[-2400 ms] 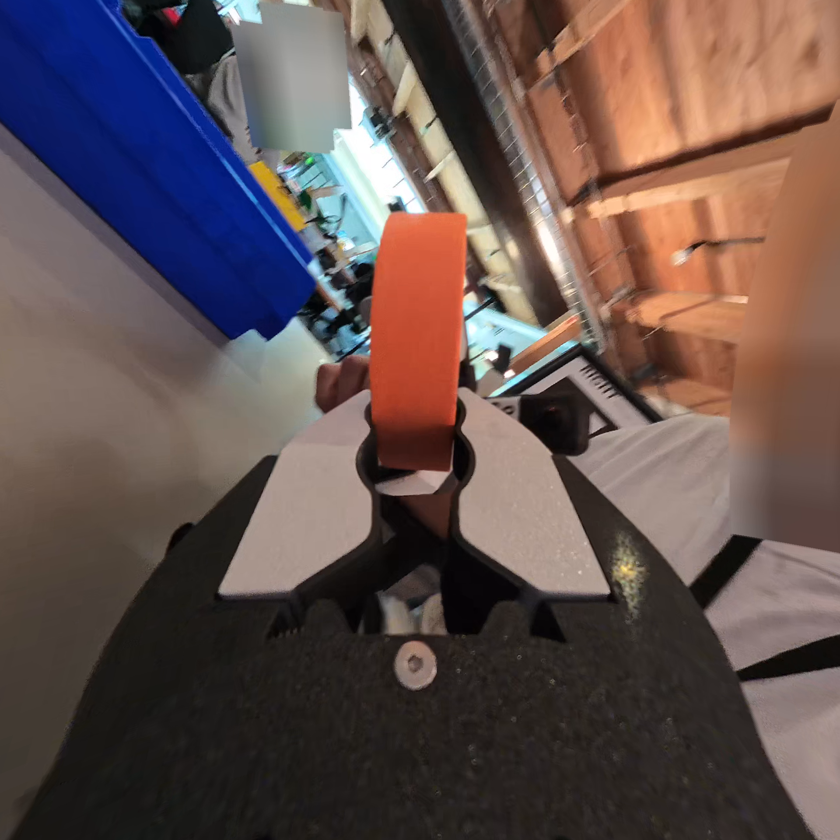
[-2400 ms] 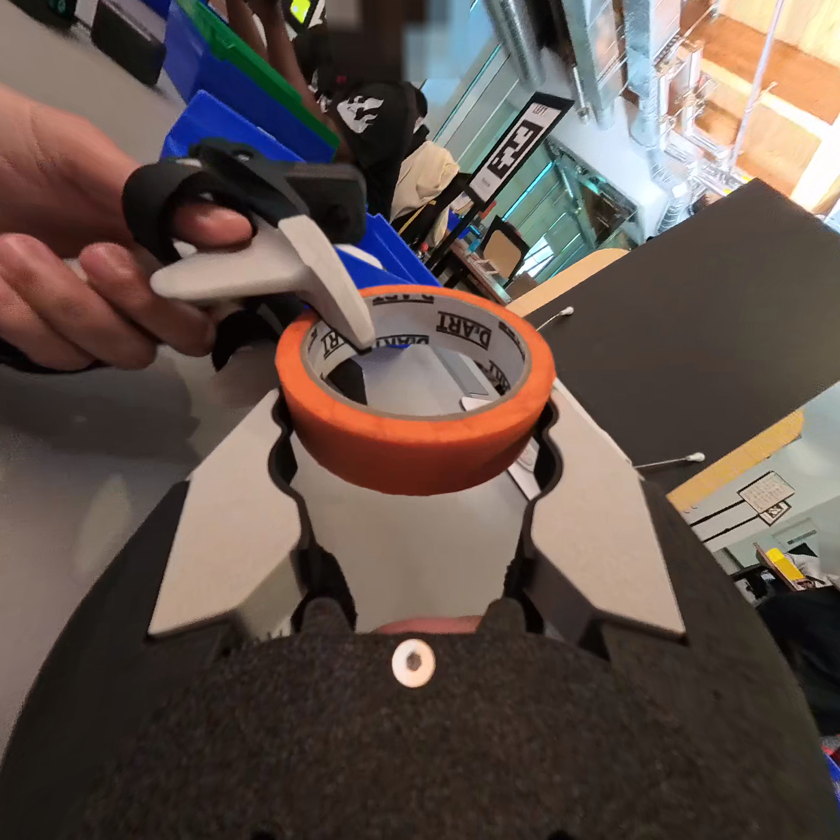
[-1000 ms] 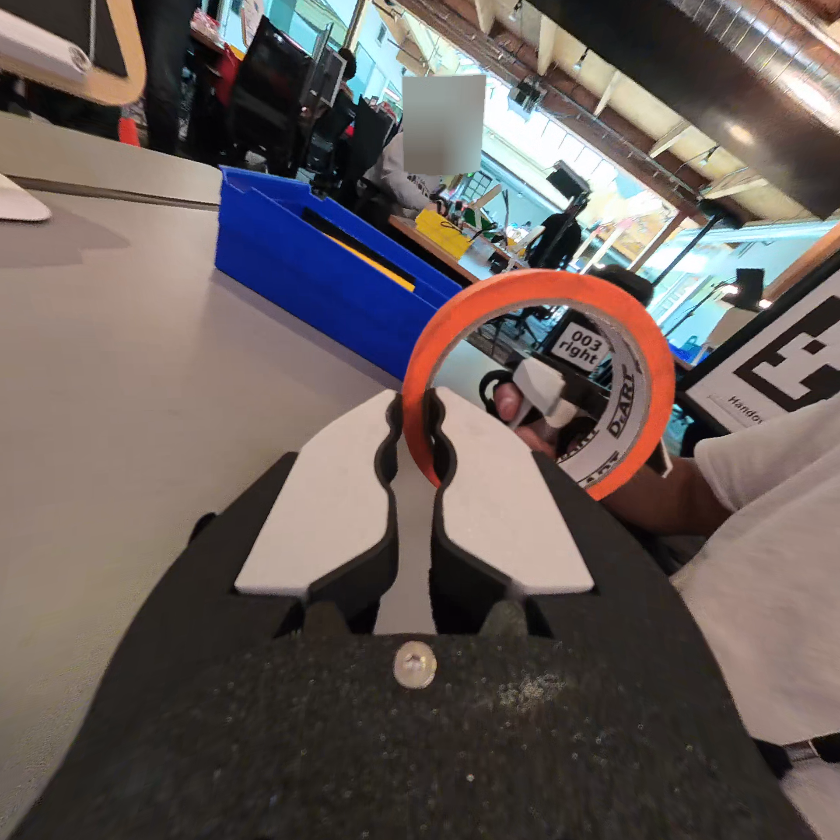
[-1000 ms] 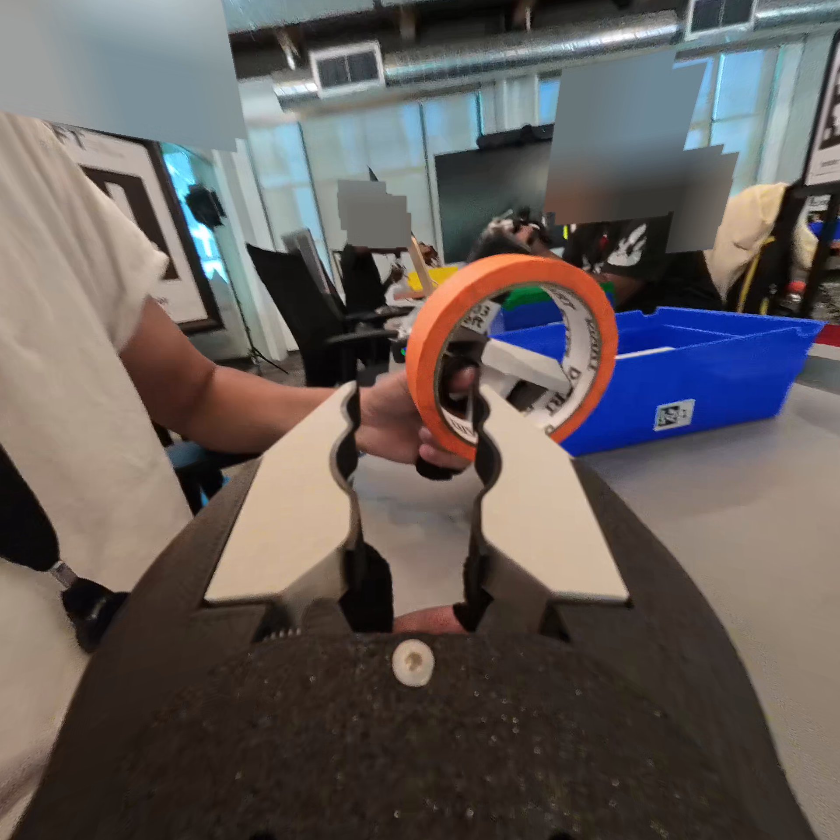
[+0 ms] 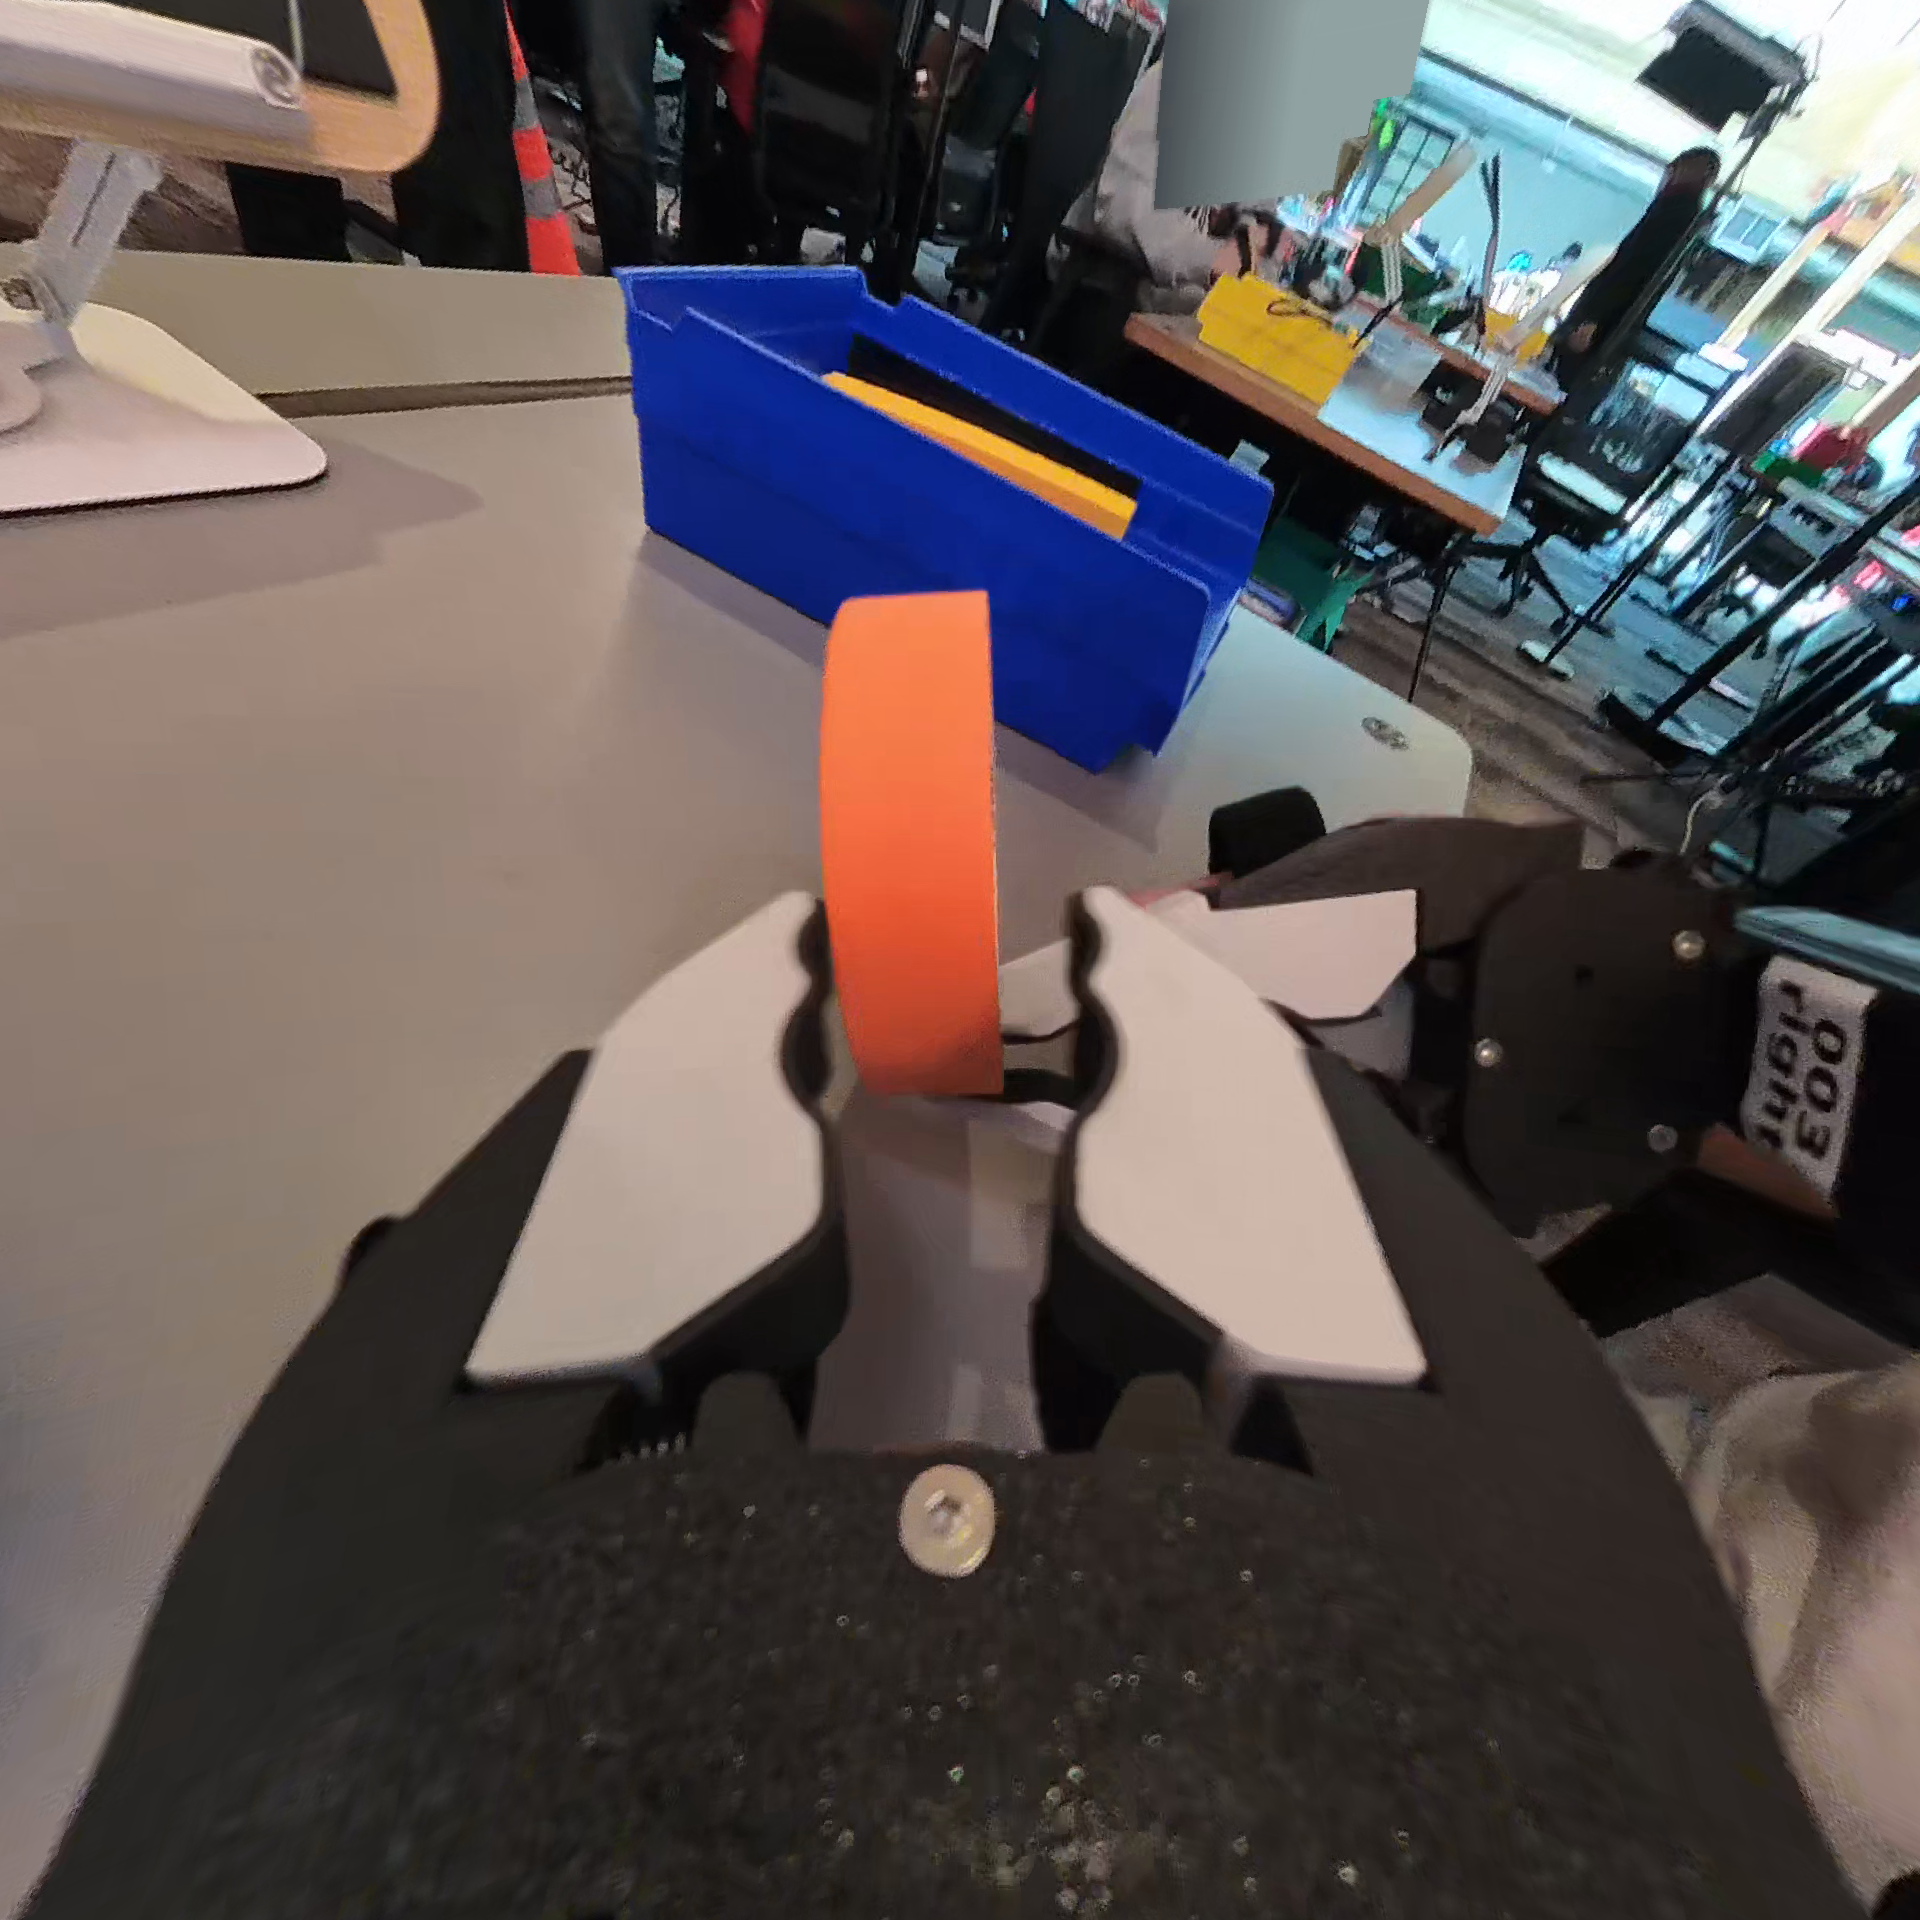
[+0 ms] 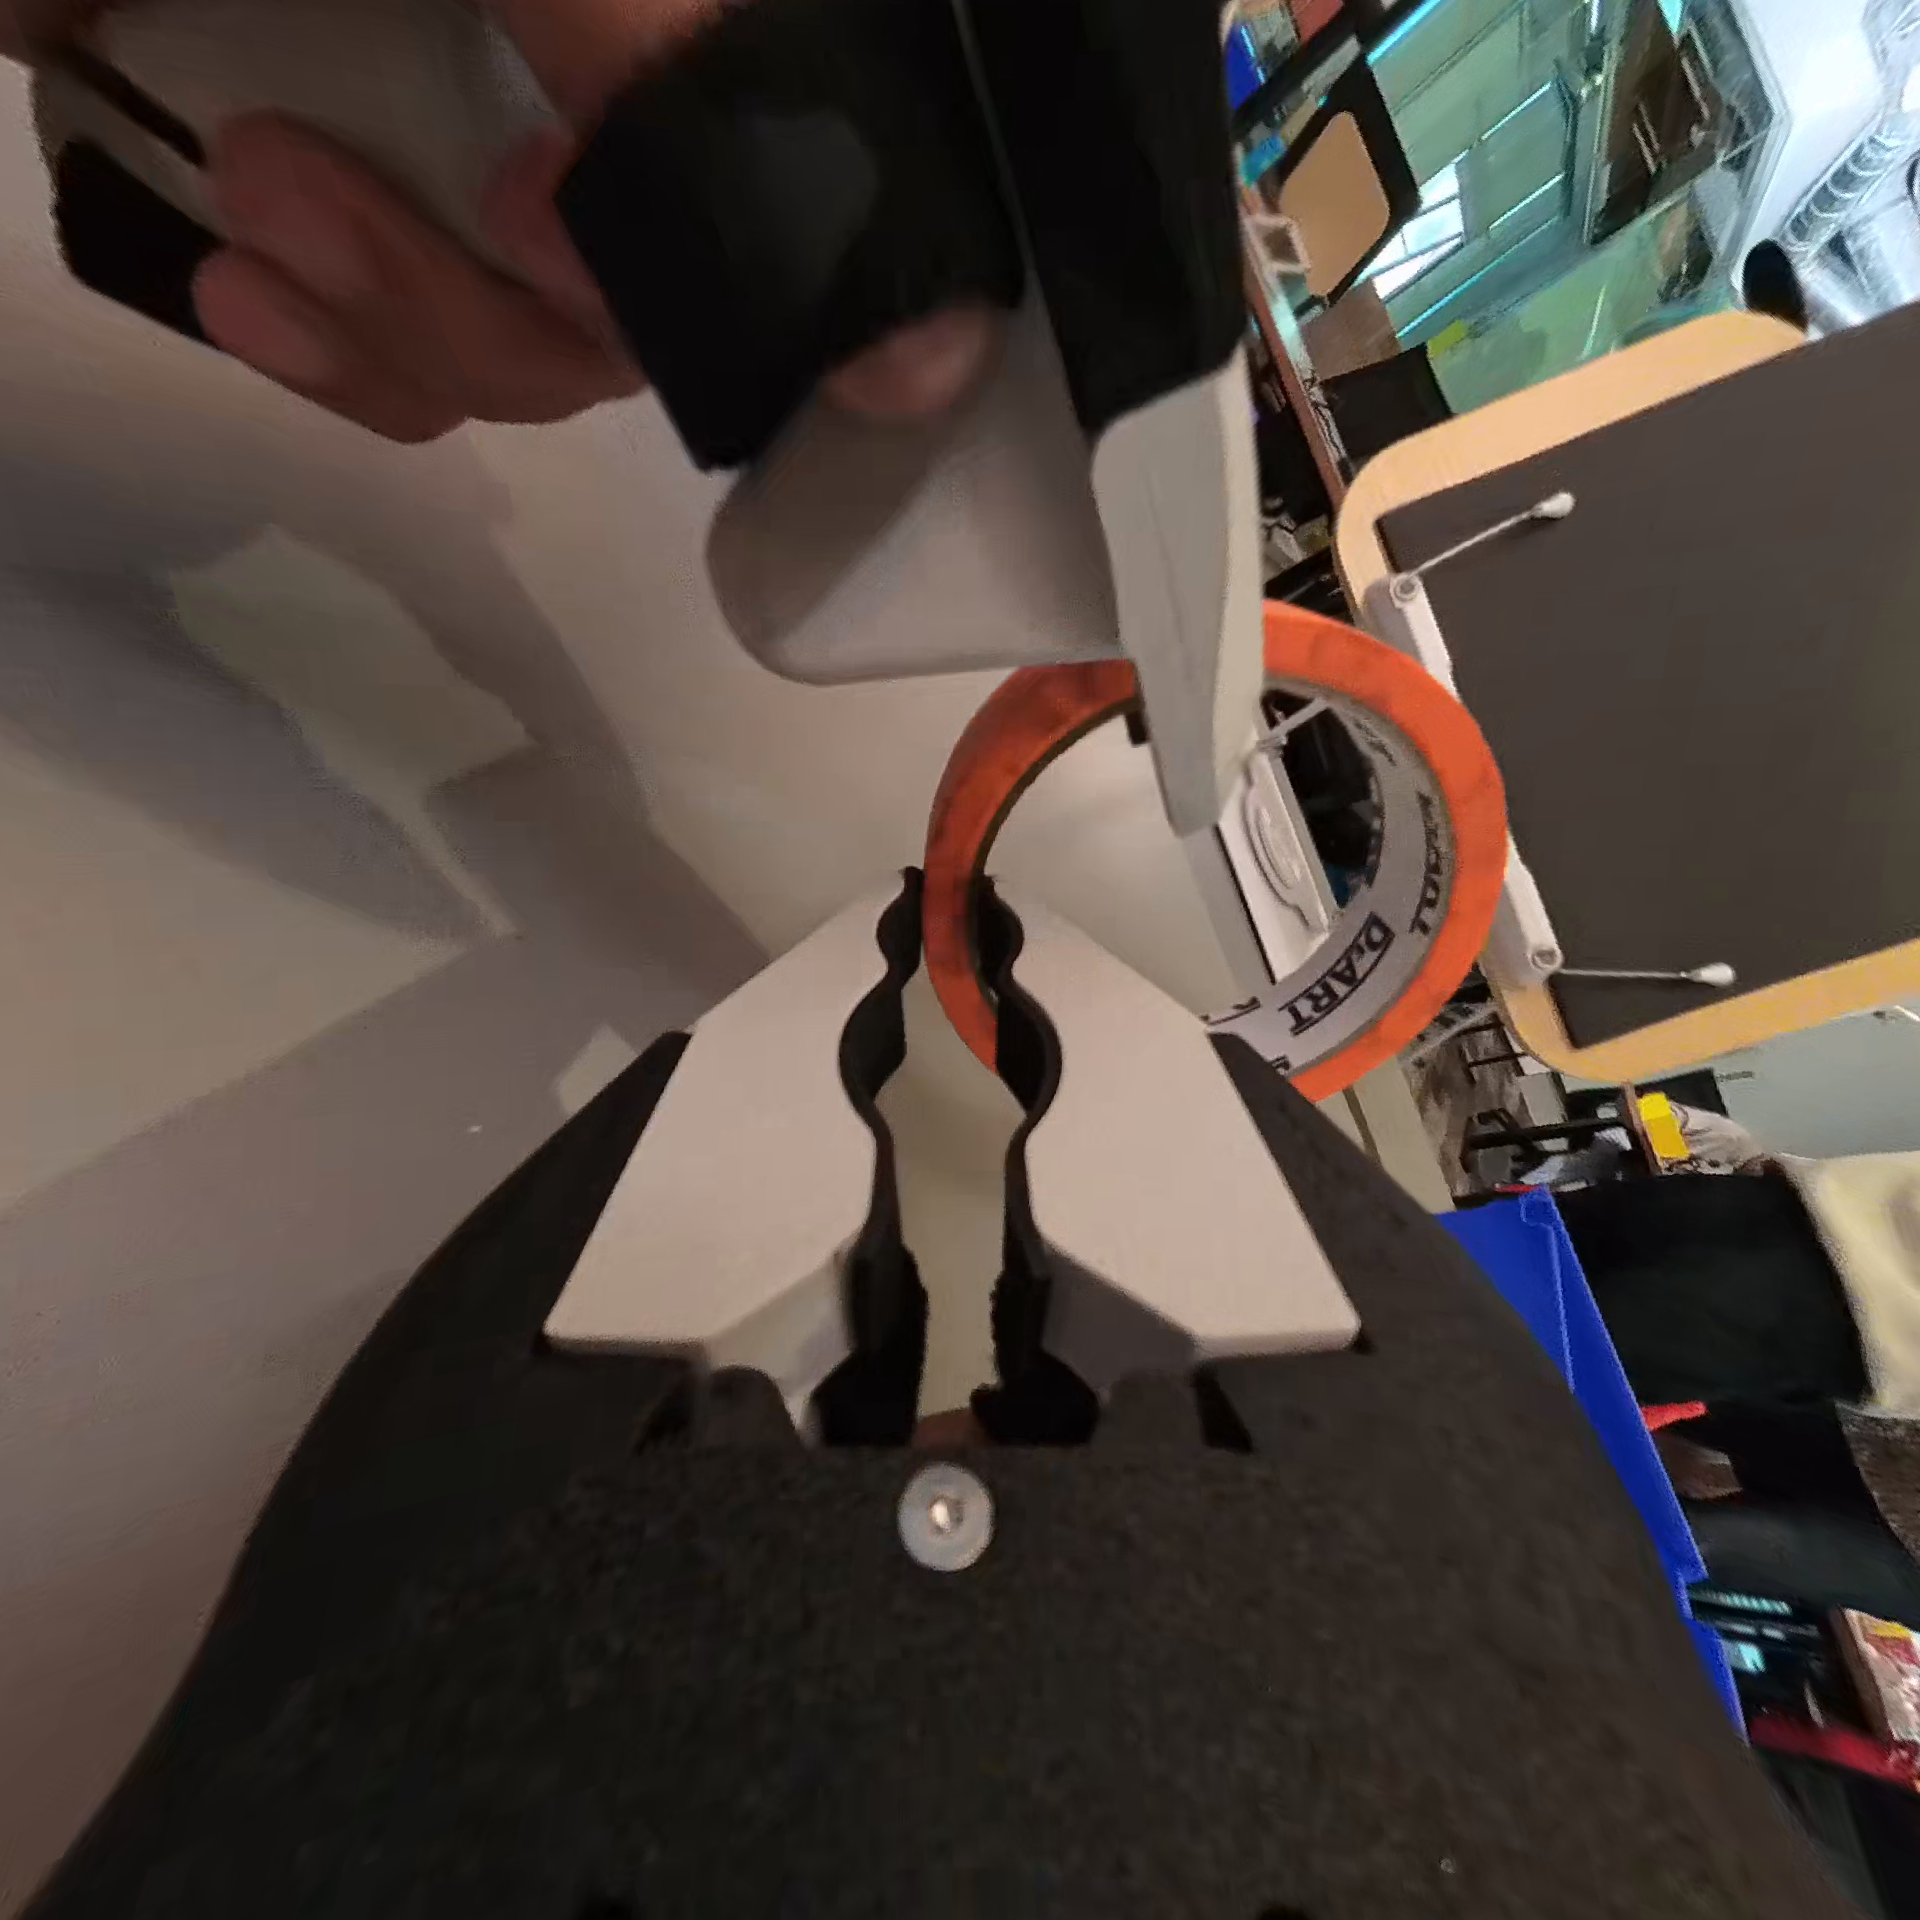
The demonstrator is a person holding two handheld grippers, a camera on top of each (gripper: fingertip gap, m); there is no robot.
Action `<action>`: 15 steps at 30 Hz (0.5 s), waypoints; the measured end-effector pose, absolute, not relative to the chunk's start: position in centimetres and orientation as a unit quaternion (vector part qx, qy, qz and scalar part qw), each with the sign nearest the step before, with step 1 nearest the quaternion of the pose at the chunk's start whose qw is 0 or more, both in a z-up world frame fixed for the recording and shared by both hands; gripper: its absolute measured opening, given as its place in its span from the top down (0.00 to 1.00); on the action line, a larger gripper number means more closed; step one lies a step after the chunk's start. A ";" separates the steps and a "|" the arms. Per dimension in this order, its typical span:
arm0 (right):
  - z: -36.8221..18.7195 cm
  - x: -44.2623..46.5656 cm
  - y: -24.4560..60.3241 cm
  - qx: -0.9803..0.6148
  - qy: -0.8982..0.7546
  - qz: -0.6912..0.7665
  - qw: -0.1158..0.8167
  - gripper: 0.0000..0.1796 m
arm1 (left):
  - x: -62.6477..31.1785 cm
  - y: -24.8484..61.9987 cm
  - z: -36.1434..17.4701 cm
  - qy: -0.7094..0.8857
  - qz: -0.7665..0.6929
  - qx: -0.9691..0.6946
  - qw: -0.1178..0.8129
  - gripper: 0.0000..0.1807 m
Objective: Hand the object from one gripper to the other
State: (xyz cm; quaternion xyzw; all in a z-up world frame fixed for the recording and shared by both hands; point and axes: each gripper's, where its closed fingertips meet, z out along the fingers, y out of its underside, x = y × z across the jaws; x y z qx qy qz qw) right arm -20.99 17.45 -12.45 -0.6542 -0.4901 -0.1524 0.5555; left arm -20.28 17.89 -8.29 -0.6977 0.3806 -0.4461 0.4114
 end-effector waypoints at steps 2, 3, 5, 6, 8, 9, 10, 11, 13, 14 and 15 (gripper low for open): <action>-12.5 -21.2 17.3 -0.651 -0.490 -0.144 0.561 0.95 | -20.8 18.0 -8.5 0.381 -0.435 -0.706 0.408 0.84; -12.5 -21.1 17.4 -0.651 -0.489 -0.145 0.563 0.94 | -20.8 18.0 -8.6 0.377 -0.440 -0.710 0.400 0.84; -12.6 -21.1 17.4 -0.644 -0.491 -0.147 0.568 0.94 | -21.0 18.1 -8.8 0.368 -0.449 -0.716 0.389 0.84; -12.4 -21.1 17.4 -0.639 -0.490 -0.150 0.574 0.93 | -21.0 18.2 -8.8 0.362 -0.458 -0.715 0.384 0.84; -11.9 -21.0 17.4 -0.622 -0.488 -0.164 0.590 0.85 | -21.2 18.4 -8.7 0.346 -0.482 -0.714 0.372 0.84; -11.6 -20.9 17.4 -0.613 -0.486 -0.173 0.599 0.83 | -21.3 18.5 -8.6 0.335 -0.494 -0.714 0.365 0.84; -11.3 -20.8 17.4 -0.599 -0.482 -0.189 0.611 0.81 | -21.6 18.8 -8.4 0.321 -0.508 -0.714 0.359 0.84; -10.9 -20.5 17.5 -0.583 -0.478 -0.213 0.621 0.80 | -21.9 19.1 -8.1 0.300 -0.526 -0.713 0.354 0.84; -9.8 -19.9 17.8 -0.550 -0.469 -0.266 0.637 0.75 | -22.6 19.8 -7.2 0.234 -0.584 -0.707 0.325 0.84; -9.0 -19.6 17.8 -0.535 -0.458 -0.286 0.650 0.75 | -23.0 20.0 -6.6 0.199 -0.620 -0.696 0.304 0.84; -8.2 -19.3 17.7 -0.527 -0.445 -0.288 0.664 0.75 | -23.3 20.2 -6.0 0.167 -0.655 -0.681 0.282 0.84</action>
